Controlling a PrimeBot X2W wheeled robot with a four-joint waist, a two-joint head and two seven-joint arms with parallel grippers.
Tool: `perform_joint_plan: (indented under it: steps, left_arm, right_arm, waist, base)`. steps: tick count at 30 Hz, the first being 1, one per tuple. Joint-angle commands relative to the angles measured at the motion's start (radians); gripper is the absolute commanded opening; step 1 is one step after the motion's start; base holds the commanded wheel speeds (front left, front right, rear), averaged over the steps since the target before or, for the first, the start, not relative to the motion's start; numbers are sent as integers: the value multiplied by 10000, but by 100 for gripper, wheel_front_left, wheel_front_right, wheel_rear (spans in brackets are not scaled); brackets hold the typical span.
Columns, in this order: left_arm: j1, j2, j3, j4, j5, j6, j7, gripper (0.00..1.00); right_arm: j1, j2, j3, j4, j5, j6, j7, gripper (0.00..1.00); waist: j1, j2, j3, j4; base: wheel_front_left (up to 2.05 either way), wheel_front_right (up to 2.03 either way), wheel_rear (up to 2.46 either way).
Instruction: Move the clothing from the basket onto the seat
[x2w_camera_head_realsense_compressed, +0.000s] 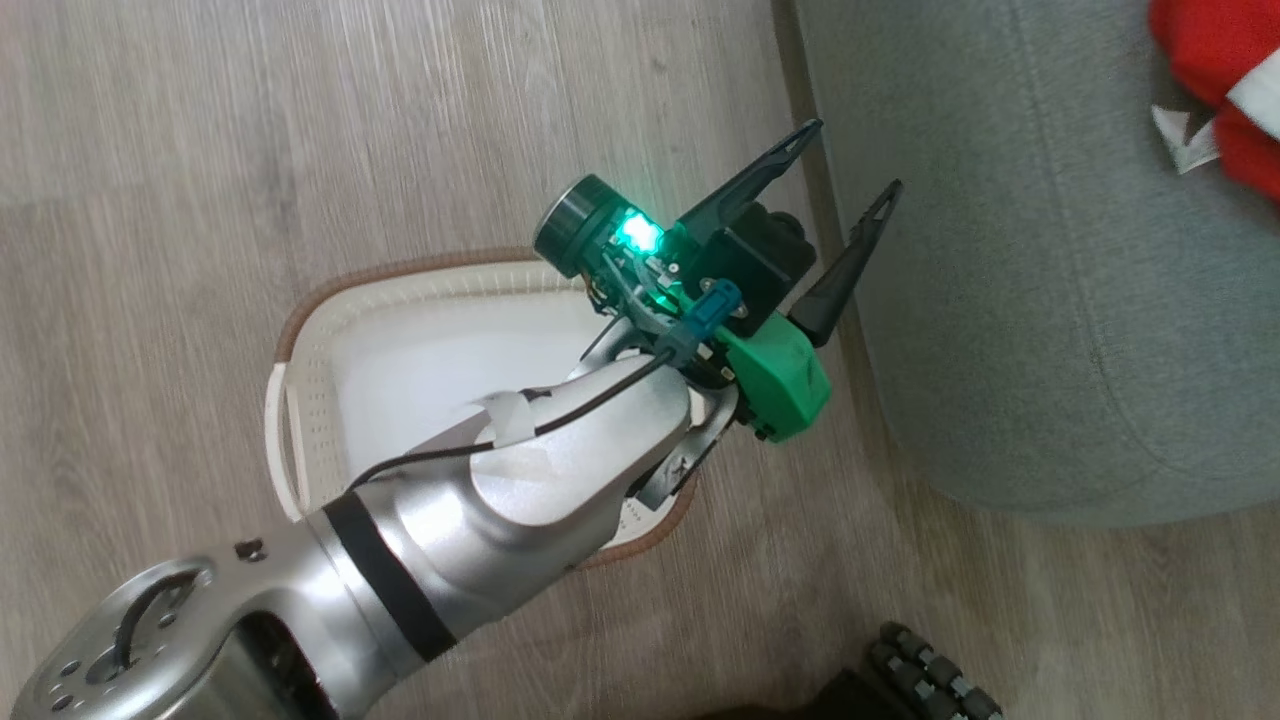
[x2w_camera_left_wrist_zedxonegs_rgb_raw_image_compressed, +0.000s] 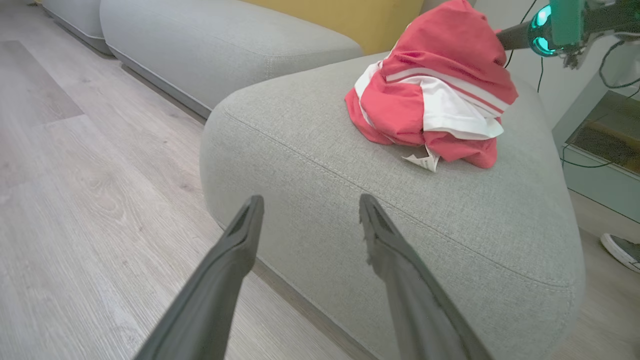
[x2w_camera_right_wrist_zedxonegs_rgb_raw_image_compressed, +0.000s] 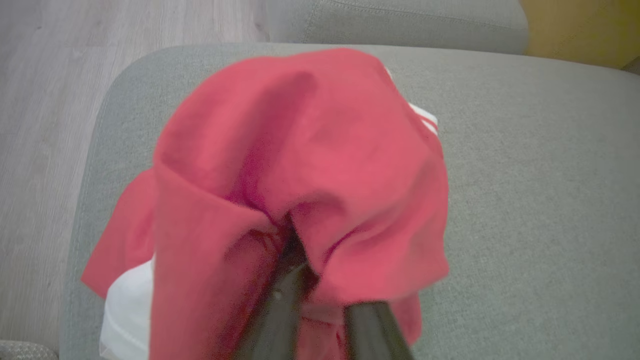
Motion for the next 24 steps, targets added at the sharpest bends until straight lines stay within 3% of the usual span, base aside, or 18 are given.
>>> perform_joint_plan:
  steps: [1, 10, 24]
  left_arm:
    - [-157, -106, 171, -169, -131, -27, -141, 100]
    - [317, -106, 371, 105, -517, -201, -324, 100]
    - [2093, 617, 1808, -918, -360, -341, -377, 100]
  right_arm:
    - [201, -614, 357, 48, 234, -4, 165, 100]
    - [-293, -707, 1939, -70, 294, -4, 577, 100]
    - [-173, -114, 2665, 282, 485, -4, -1807, 100]
  waist:
    - [0, 0, -395, -63]
    - [0, 0, -1647, -189]
    - [0, 0, -3807, 191]
  base:
    - [0, 0, 0]
    - [0, 0, 0]
    - [0, 0, 0]
